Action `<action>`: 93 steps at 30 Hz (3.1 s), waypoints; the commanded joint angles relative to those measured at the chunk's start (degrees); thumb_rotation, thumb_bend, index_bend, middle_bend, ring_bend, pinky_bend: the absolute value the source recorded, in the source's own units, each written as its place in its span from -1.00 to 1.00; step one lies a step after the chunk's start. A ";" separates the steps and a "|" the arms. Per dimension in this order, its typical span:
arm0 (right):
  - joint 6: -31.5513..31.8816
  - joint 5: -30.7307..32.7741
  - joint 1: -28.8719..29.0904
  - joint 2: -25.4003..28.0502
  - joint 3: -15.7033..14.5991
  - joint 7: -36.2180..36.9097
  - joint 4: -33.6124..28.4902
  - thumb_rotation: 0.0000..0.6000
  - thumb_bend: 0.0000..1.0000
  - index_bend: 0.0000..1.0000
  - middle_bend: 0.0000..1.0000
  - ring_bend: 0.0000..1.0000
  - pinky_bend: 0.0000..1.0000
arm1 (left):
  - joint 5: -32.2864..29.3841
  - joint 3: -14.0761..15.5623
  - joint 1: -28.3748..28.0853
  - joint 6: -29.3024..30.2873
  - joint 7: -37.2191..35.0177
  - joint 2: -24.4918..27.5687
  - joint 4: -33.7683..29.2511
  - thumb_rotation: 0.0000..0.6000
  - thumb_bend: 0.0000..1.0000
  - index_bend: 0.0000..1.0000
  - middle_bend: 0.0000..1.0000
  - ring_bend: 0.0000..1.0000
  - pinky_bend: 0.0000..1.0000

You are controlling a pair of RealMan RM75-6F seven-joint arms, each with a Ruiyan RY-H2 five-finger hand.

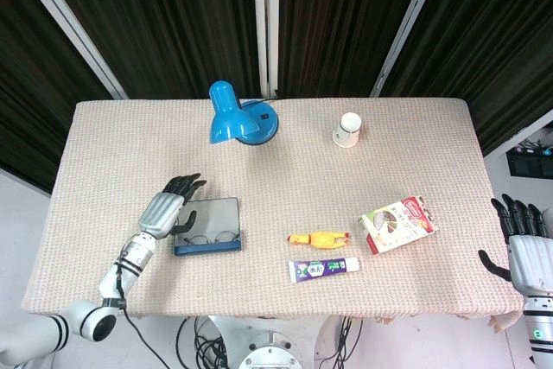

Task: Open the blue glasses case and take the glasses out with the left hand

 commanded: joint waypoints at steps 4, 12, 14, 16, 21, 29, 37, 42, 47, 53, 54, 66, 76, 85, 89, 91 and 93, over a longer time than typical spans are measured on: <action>0.28 0.07 -0.05 0.07 0.21 0.43 0.18 1.00 -0.63 -1.00 -1.00 -1.00 -1.00 | 0.24 0.85 2.11 0.31 1.29 3.92 -5.62 1.00 -0.13 -0.82 -1.00 -1.00 -0.97; 1.17 -0.25 -0.31 0.43 0.41 0.81 -0.17 1.00 -0.62 -1.00 -1.00 -1.00 -1.00 | 3.76 4.74 6.82 4.95 0.44 12.93 -16.80 1.00 -0.35 -0.82 -0.79 -1.00 -0.91; 1.46 -0.50 -0.36 0.49 0.40 0.76 -0.36 1.00 -0.62 -1.00 -1.00 -1.00 -1.00 | 4.40 5.52 7.68 5.62 0.14 14.49 -18.54 1.00 -0.29 -0.82 -0.77 -1.00 -0.90; 1.78 -0.81 -0.43 0.55 0.36 0.66 -0.60 1.00 -0.62 -1.00 -1.00 -1.00 -1.00 | 5.45 6.49 8.55 6.41 0.79 15.68 -19.85 1.00 -0.24 -0.82 -0.74 -1.00 -0.88; 2.52 -1.48 -0.64 0.74 0.23 0.41 -1.36 1.00 -0.62 -1.00 -1.00 -1.00 -1.00 | 8.10 7.96 10.36 8.70 3.25 15.23 -20.15 1.00 -0.24 -0.82 -0.72 -1.00 -0.86; 3.52 -2.43 -1.03 1.19 -0.04 0.12 -2.54 1.00 -0.62 -1.00 -1.00 -1.00 -1.00 | 10.45 7.49 9.96 8.20 6.71 9.32 -16.52 1.00 -0.34 -0.82 -0.76 -1.00 -0.87; 4.33 -2.24 -1.55 1.92 0.19 0.78 -2.92 1.00 -0.62 -1.00 -1.00 -1.00 -1.00 | 9.90 6.50 8.68 5.60 8.94 4.82 -14.03 1.00 -0.39 -0.83 -0.76 -1.00 -0.88; 3.89 -2.06 -1.42 1.75 0.20 1.00 -2.64 1.00 -0.61 -1.00 -1.00 -1.00 -1.00 | 9.83 5.16 7.74 5.12 10.28 1.19 -11.79 1.00 -0.41 -0.85 -0.84 -1.00 -0.89; 3.69 -1.89 -1.39 1.47 0.21 1.11 -2.26 1.00 -0.61 -1.00 -1.00 -1.00 -1.00 | 10.34 3.90 6.45 4.86 12.84 -2.57 -9.53 1.00 -0.41 -0.85 -0.89 -1.00 -0.91; 3.42 -1.22 -1.45 1.41 0.43 1.70 -1.64 1.00 -0.61 -1.00 -1.00 -1.00 -1.00 | 7.21 2.62 5.18 1.77 15.09 -5.05 -9.39 1.00 -0.41 -0.85 -0.89 -1.00 -0.91; 3.37 -1.14 -1.44 1.38 0.45 1.80 -1.52 1.00 -0.61 -1.00 -1.00 -1.00 -1.00 | 6.77 2.41 5.00 1.40 15.39 -5.32 -9.36 1.00 -0.41 -0.85 -0.89 -1.00 -0.91; 2.71 -0.57 -1.38 1.06 0.57 2.92 -0.20 1.00 -0.61 -1.00 -1.00 -1.00 -1.00 | 3.11 -0.16 3.34 -0.20 16.93 -7.38 -8.10 1.00 -0.41 -0.85 -0.88 -1.00 -0.91; 2.26 -0.77 -1.10 0.65 0.43 2.25 -0.31 1.00 -0.61 -1.00 -1.00 -1.00 -1.00 | -2.69 -3.46 1.66 -1.80 20.66 -9.24 -9.03 1.00 -0.39 -0.85 -0.87 -1.00 -0.91; 2.32 -0.21 -1.30 0.75 0.68 2.97 0.18 1.00 -0.61 -1.00 -1.00 -1.00 -1.00 | -5.75 -5.09 0.49 -2.23 21.47 -10.59 -6.19 1.00 -0.38 -0.85 -0.87 -1.00 -0.92; 2.08 -0.18 -1.22 0.66 0.65 3.13 0.40 1.00 -0.61 -1.00 -1.00 -1.00 -1.00 | -7.06 -6.44 -0.08 -1.92 21.51 -11.10 -4.92 1.00 -0.37 -0.85 -0.86 -1.00 -0.92; 2.00 -0.11 -1.18 0.59 0.69 3.24 0.50 1.00 -0.61 -1.00 -1.00 -1.00 -1.00 | -8.13 -7.17 -0.33 -1.91 21.75 -11.22 -4.46 1.00 -0.36 -0.85 -0.86 -1.00 -0.92; 1.98 -0.05 -1.16 0.53 0.75 3.28 0.56 1.00 -0.61 -1.00 -1.00 -1.00 -1.00 | -9.41 -7.94 -0.61 -2.05 22.08 -11.24 -4.21 1.00 -0.35 -0.85 -0.86 -1.00 -0.92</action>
